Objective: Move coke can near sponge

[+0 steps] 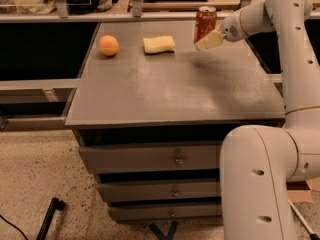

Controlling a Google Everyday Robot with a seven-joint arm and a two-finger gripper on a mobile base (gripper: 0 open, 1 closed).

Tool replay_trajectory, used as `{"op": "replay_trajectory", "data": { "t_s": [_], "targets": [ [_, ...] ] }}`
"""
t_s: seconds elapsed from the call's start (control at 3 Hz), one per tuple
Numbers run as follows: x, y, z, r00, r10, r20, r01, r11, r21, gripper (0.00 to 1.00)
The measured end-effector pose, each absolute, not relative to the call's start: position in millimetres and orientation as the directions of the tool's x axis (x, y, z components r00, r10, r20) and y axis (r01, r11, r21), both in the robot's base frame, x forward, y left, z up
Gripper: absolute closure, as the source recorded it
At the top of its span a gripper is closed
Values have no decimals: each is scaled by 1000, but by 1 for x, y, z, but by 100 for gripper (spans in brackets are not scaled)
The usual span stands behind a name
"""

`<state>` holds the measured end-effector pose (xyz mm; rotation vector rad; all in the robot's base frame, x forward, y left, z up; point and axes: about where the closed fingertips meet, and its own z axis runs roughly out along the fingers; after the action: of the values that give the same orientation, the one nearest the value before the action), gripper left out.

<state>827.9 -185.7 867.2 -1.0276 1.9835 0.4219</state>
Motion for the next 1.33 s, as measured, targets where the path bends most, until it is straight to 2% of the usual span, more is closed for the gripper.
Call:
{"op": "replay_trajectory", "data": {
  "t_s": [1.33],
  "targets": [
    [851, -150, 854, -202, -472, -858, -825, 554, -111, 100]
  ]
}}
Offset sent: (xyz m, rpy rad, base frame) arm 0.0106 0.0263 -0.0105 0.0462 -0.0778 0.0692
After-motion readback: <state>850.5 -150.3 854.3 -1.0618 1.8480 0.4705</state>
